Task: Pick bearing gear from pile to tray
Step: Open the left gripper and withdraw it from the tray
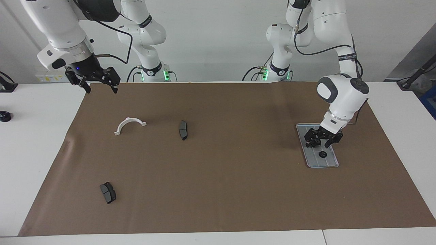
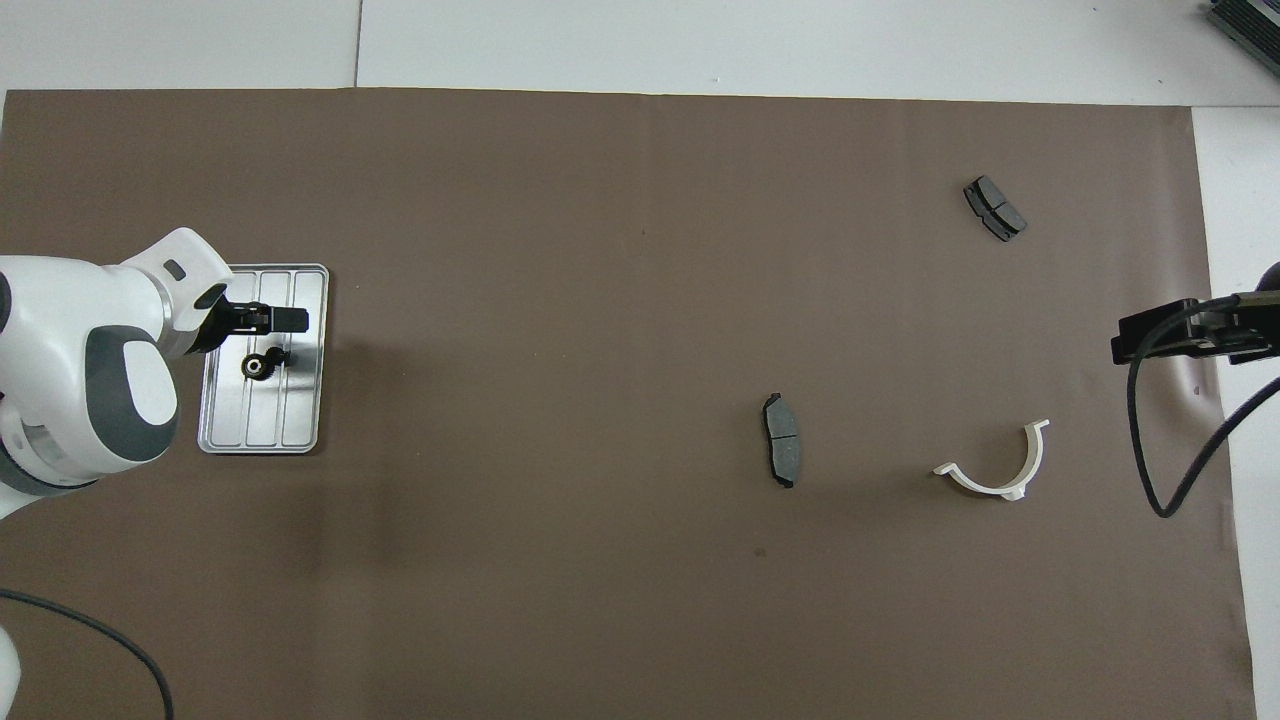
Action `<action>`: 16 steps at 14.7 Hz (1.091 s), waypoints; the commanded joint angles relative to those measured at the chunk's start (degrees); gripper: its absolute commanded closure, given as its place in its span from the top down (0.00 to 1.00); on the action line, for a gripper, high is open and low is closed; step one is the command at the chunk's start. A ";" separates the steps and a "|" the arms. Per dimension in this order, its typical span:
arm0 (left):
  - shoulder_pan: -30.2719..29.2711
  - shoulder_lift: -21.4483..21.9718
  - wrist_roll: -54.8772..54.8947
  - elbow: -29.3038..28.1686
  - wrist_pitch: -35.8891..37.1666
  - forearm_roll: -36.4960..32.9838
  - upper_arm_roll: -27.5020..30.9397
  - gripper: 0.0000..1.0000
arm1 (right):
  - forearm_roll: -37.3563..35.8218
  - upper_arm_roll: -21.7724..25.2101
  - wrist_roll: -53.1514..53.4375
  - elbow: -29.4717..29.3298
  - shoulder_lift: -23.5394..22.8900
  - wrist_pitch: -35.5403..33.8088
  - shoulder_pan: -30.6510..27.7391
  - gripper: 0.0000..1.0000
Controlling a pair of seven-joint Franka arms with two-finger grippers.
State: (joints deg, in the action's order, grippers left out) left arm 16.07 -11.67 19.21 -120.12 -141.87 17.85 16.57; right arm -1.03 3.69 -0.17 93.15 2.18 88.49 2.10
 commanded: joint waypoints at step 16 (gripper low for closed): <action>-2.80 6.40 1.62 26.16 38.86 -8.36 2.15 1.00 | 0.51 0.18 -1.42 0.89 1.08 -0.33 -0.08 1.00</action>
State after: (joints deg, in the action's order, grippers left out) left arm 13.73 -4.67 20.27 -95.68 -105.68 10.20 18.59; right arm -1.03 3.69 -0.17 93.15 2.18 88.49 2.10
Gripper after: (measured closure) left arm 0.000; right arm 0.000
